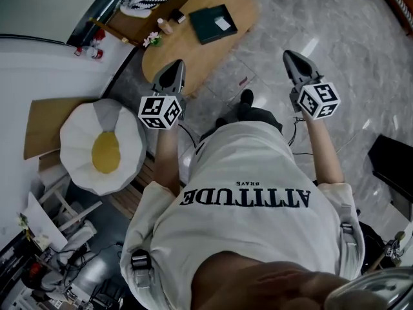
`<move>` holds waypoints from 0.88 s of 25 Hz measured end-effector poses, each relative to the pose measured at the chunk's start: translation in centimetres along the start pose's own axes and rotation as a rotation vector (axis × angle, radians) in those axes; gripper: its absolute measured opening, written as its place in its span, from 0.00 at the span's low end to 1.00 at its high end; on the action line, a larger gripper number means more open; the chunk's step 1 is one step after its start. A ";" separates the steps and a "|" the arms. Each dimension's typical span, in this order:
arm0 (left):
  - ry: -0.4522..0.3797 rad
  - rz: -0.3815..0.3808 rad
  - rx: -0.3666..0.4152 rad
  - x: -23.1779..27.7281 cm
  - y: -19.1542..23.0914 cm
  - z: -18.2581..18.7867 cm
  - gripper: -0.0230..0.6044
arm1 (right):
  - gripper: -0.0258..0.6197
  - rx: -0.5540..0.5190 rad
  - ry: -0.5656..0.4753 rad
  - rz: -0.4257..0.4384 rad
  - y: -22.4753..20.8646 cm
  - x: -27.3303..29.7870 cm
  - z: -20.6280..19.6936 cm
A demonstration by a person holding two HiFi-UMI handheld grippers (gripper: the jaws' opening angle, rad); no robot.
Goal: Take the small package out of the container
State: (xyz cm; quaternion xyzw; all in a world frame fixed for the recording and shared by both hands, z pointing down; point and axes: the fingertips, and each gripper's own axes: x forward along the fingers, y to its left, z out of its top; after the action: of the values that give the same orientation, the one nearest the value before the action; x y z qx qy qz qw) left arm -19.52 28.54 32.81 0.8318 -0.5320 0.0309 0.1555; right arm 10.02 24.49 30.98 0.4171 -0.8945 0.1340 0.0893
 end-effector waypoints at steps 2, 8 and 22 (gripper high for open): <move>0.002 0.017 -0.003 1.6 0.2 0.1 0.07 | 0.07 -0.010 0.008 0.018 -1.6 1.3 0.3; 0.011 0.060 -0.008 6.4 0.1 0.8 0.07 | 0.07 -0.020 0.033 0.066 -6.6 4.4 1.8; 0.049 0.150 -0.015 14.9 -2.3 0.8 0.07 | 0.07 0.022 0.100 0.204 -15.2 9.5 0.6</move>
State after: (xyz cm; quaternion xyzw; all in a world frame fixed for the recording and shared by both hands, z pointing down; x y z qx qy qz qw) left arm -11.11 16.16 34.72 0.7873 -0.5891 0.0587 0.1722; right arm 15.65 8.10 35.55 0.3175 -0.9252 0.1731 0.1150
